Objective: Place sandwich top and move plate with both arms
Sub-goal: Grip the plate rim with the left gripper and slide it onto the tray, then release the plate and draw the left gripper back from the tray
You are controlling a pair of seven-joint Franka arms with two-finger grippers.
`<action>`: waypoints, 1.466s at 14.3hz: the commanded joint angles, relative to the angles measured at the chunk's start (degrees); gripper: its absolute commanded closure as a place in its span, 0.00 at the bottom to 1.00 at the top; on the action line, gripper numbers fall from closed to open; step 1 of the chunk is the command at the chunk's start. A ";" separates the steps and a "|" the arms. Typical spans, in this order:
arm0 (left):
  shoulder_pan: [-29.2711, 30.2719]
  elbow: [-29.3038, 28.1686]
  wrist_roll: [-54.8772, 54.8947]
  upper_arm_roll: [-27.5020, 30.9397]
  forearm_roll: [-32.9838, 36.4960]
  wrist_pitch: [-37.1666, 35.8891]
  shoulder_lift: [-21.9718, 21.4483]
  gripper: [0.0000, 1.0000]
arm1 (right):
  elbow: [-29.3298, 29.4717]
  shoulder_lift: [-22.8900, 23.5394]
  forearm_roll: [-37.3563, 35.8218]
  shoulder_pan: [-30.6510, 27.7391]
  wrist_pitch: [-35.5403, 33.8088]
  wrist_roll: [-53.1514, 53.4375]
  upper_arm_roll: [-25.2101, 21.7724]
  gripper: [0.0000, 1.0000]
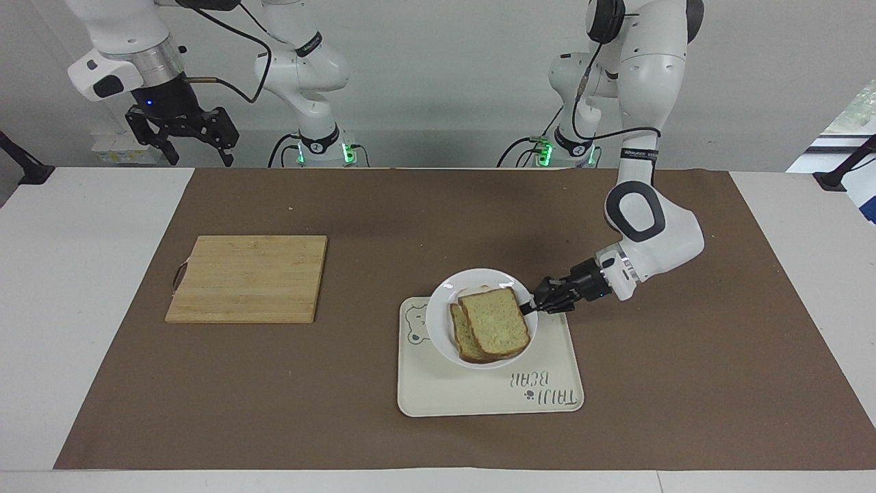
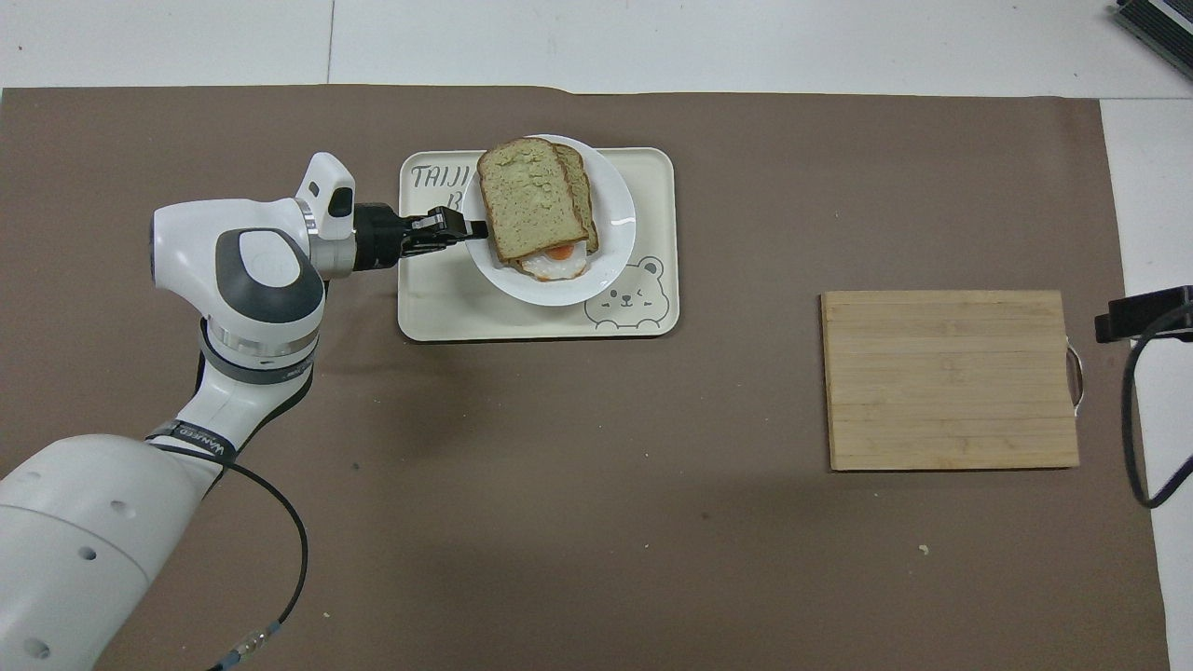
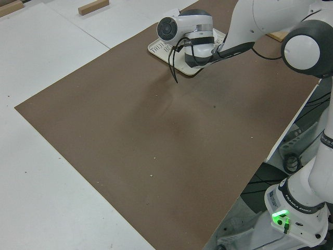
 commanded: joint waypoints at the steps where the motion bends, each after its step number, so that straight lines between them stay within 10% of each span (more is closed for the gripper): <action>1: 1.13 3.03 -1.95 -1.04 4.39 0.34 1.18 1.00 | -0.79 -0.71 -0.34 -0.17 0.33 -0.95 0.04 0.00; 6: 0.08 -0.65 -6.24 -0.95 5.20 6.83 0.40 1.00 | -0.79 -0.71 -0.34 -0.17 0.24 -0.86 0.04 0.00; 9: 0.07 -0.83 -10.48 -0.86 5.37 8.51 0.31 0.40 | -0.79 -0.71 -0.25 -0.17 0.24 -0.77 0.04 0.00; 14: 1.39 -1.45 -10.66 0.89 14.22 6.24 -4.43 0.05 | -0.79 -0.71 -0.25 -0.17 0.24 -0.77 0.04 0.00; 21: 1.48 2.14 -10.83 10.10 46.98 -6.04 -14.44 0.00 | -0.79 -0.71 -0.34 -0.17 0.24 -0.86 0.04 0.00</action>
